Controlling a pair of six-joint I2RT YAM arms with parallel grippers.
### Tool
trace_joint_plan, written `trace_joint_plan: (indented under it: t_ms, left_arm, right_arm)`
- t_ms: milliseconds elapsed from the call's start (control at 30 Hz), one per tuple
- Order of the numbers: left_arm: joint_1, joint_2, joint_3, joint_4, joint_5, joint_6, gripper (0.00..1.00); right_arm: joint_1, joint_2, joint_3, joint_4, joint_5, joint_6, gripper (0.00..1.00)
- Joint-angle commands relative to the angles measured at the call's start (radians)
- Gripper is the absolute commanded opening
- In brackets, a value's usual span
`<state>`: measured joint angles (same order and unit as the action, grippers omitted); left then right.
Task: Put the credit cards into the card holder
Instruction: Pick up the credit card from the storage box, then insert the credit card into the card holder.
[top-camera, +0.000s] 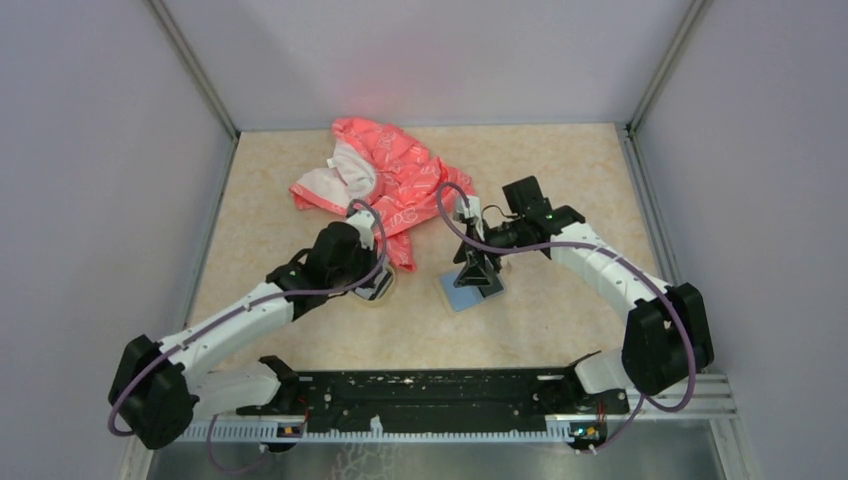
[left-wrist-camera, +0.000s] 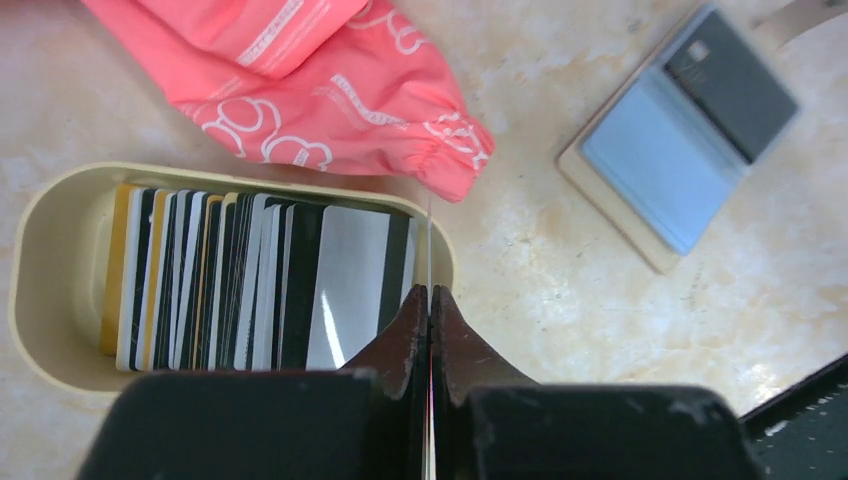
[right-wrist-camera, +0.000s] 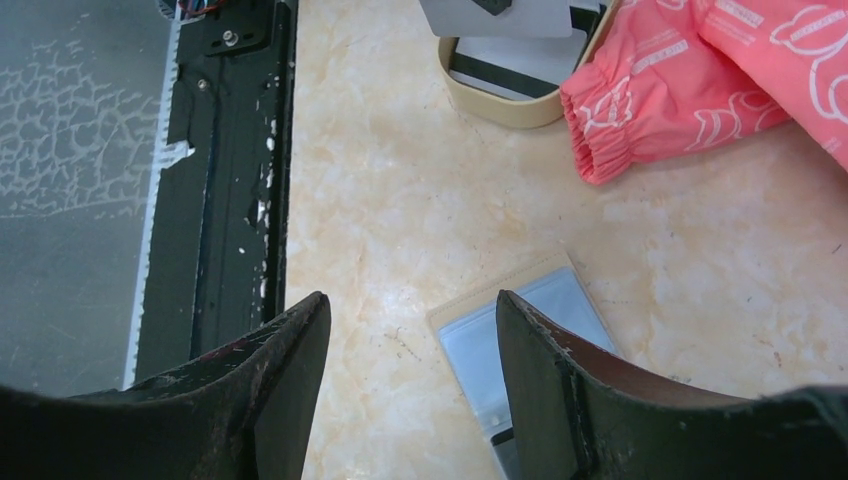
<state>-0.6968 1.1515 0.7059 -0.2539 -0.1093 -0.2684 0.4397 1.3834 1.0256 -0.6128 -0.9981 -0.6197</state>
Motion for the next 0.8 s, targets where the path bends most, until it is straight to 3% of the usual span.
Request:
trace_joint_plan:
  t_ms: [0, 167, 333, 467, 567, 767]
  left_arm:
    - [0.000, -0.138, -0.065, 0.100, 0.089, -0.028, 0.00]
    - [-0.001, -0.322, -0.236, 0.424, 0.350, -0.094, 0.00]
    - [-0.006, -0.386, -0.420, 0.836, 0.534, -0.238, 0.00]
    - [-0.033, -0.369, -0.517, 1.079, 0.536, -0.303, 0.00]
    - [-0.068, -0.349, -0.569, 1.207, 0.499, -0.316, 0.00]
    - [-0.165, -0.264, -0.583, 1.350, 0.410, -0.296, 0.00]
  right_arm:
    - [-0.009, -0.062, -0.031, 0.030, -0.091, -0.094, 0.62]
    - [-0.009, -0.123, -0.097, 0.034, -0.194, -0.225, 0.63]
    - [-0.009, -0.140, -0.117, 0.071, -0.244, -0.199, 0.65]
    - [-0.009, -0.137, -0.123, 0.125, -0.279, -0.098, 0.65]
    - [-0.009, -0.140, -0.147, 0.267, -0.284, 0.101, 0.65]
    - [0.011, -0.141, -0.186, 0.425, -0.288, 0.306, 0.62]
